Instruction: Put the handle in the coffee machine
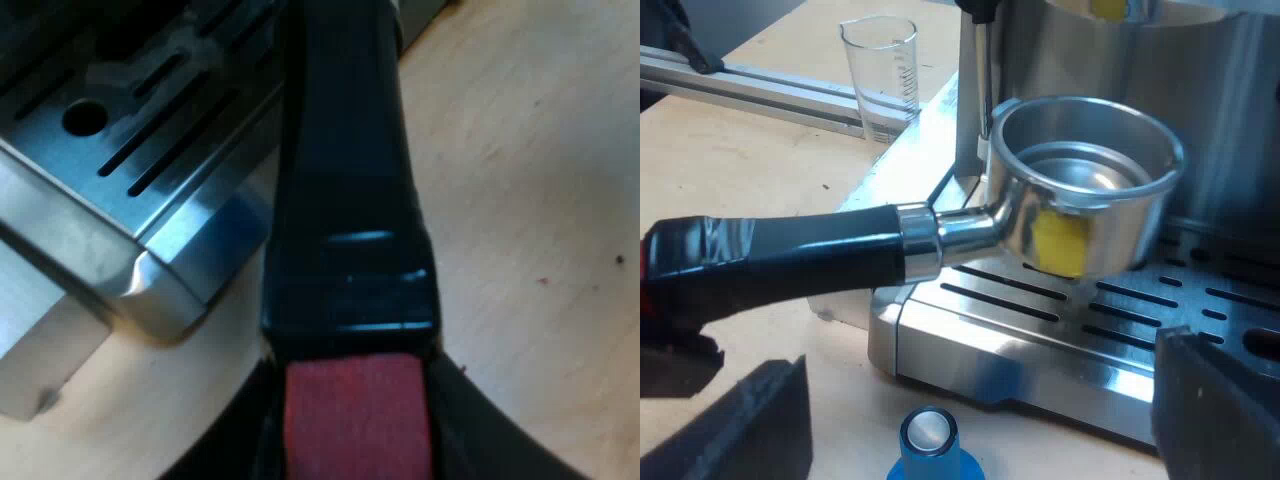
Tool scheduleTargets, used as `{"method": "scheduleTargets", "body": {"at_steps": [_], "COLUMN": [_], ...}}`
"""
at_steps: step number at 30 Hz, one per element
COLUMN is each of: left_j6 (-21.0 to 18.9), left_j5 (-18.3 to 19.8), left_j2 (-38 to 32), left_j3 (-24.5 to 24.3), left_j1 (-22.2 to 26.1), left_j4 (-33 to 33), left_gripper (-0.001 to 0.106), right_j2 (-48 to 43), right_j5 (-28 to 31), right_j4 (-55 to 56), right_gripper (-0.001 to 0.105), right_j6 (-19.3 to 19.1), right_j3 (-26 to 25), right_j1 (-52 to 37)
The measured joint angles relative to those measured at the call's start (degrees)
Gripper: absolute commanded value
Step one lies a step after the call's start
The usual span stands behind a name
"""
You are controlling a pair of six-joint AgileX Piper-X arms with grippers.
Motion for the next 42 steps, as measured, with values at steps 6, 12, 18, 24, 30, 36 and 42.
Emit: {"method": "scheduleTargets", "body": {"at_steps": [6,12,18,24,30,36,42], "left_j6": [2.3,3.8,5.3,8.2,9.3,11.3,12.5], "left_j5": [0.2,0.6,2.7,4.6,6.4,6.7,7.0], "left_j2": [3.3,4.3,4.3,4.8,8.1,9.8,12.3], "left_j3": [0.0,0.0,0.0,0.0,0.0,0.0,-1.4], "left_j1": [0.2,0.2,1.5,4.1,4.1,4.3,8.4], "left_j4": [-0.3,-1.6,-1.9,-2.1,-2.1,-2.0,-2.1], "left_gripper": [0.0,0.0,0.0,0.0,0.0,0.0,0.0], "right_j2": [0.0,2.2,5.2,5.2,5.2,5.2,5.2], "right_j5": [0.0,0.2,0.4,0.6,0.6,0.6,0.6], "right_j4": [-0.4,-5.9,-11.9,-14.5,-14.6,-14.6,-14.6], "right_gripper": [0.071,0.071,0.071,0.071,0.071,0.071,0.071], "right_j6": [0.0,-1.0,-5.8,-7.1,-7.2,-7.2,-7.3], "right_j3": [0.0,0.0,0.1,0.1,0.1,0.1,0.1], "right_j1": [-0.3,-0.8,-0.9,-0.9,-0.9,-0.9,-0.9]}}
